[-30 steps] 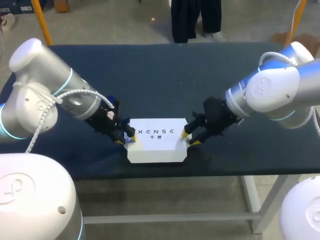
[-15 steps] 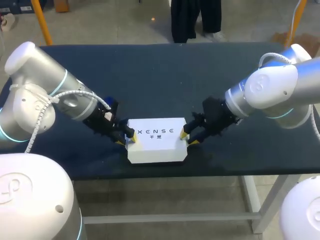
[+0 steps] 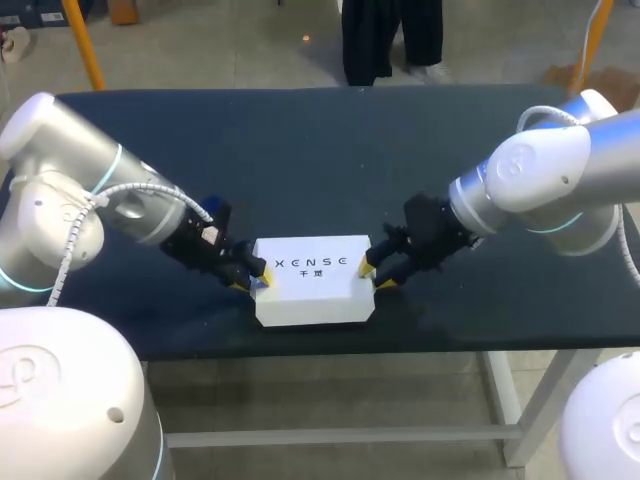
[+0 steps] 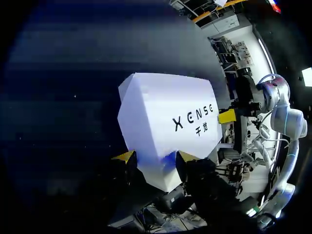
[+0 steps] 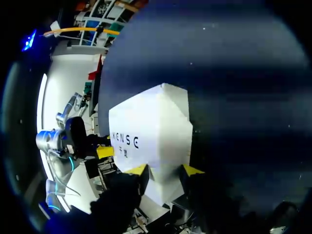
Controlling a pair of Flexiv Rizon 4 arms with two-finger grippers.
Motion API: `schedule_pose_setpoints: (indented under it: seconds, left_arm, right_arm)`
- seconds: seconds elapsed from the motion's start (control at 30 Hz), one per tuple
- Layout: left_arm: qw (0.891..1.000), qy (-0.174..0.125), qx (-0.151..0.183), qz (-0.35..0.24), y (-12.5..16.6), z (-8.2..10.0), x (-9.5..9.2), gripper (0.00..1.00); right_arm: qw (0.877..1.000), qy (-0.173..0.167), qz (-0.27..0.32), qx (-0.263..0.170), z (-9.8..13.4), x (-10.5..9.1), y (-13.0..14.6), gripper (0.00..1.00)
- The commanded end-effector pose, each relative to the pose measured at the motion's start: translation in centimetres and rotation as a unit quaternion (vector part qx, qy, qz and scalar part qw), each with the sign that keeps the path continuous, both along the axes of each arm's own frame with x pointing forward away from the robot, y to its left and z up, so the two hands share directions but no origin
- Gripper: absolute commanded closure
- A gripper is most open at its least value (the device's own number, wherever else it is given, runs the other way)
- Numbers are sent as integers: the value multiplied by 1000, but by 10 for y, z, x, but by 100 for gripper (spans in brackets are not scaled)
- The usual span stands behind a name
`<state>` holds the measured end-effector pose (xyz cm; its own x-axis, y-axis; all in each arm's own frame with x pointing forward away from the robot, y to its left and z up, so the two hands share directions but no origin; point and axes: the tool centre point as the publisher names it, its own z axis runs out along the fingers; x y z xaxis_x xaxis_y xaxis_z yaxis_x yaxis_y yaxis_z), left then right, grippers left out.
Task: Assemble the packaging by folding the flat box into shape, placing the metal phone stand inside, and closing the box properly
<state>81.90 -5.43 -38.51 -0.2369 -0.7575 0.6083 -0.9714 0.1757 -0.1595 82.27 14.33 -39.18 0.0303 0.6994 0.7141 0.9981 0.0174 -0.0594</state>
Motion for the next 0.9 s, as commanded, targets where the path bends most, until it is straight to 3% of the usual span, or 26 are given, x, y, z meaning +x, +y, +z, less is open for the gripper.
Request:
schedule_pose_setpoints:
  seconds: [0.03, 0.5, 0.9]
  left_arm:
    - [1000, 2, -10, -4, -4, -6, 1, 46]
    - [999, 0, -46, -4, -8, -4, 0, 41]
    - [997, 3, -76, 21, -6, -4, 0, 44]
  right_arm:
    - [1000, 2, 5, 10, -5, 4, 3, 53]
    - [999, -2, 5, 36, -8, 2, 6, 53]
    - [998, -8, 3, 56, -10, 2, 5, 55]
